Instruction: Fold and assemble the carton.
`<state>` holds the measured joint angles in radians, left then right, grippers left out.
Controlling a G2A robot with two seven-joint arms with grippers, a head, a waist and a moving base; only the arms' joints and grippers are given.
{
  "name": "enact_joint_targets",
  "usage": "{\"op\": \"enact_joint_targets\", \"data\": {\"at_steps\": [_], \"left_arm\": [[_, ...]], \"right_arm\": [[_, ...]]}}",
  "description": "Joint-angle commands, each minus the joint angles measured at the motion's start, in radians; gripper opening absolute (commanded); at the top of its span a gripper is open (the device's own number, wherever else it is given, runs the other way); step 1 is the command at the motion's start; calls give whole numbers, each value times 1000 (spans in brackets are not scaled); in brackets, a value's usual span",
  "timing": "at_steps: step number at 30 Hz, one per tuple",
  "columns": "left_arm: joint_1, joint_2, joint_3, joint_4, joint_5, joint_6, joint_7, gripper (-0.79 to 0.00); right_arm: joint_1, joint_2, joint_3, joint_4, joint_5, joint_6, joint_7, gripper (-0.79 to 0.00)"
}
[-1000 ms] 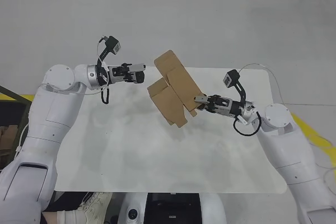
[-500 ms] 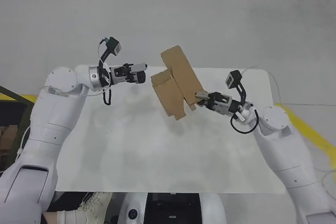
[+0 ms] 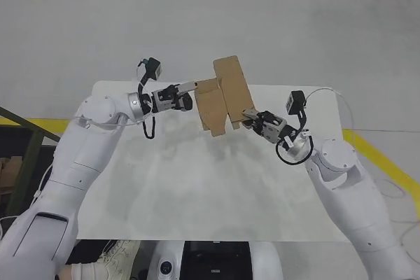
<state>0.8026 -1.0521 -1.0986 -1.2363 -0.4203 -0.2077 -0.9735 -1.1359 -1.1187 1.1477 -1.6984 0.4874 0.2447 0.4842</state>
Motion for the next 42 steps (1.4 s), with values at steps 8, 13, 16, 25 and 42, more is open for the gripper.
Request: {"op": "enact_joint_targets", "data": {"at_steps": [8, 13, 16, 25, 42], "left_arm": [[3, -17, 31, 4, -31, 23, 30, 0], [-16, -33, 63, 40, -102, 52, -22, -9], [-31, -42, 79, 66, -121, 54, -37, -142], [-50, -57, 98, 102, -127, 47, -50, -422], [-82, -70, 84, 160, -130, 44, -66, -785]], "right_arm": [[-5, -12, -12, 4, 35, 7, -34, -785], [10, -21, -32, 25, 40, -4, -44, -785], [15, -25, -38, 37, 43, -10, -52, -785], [16, -34, -39, 57, 47, -27, -67, -785], [-6, -42, -12, 62, 54, -75, -57, 0]]}}
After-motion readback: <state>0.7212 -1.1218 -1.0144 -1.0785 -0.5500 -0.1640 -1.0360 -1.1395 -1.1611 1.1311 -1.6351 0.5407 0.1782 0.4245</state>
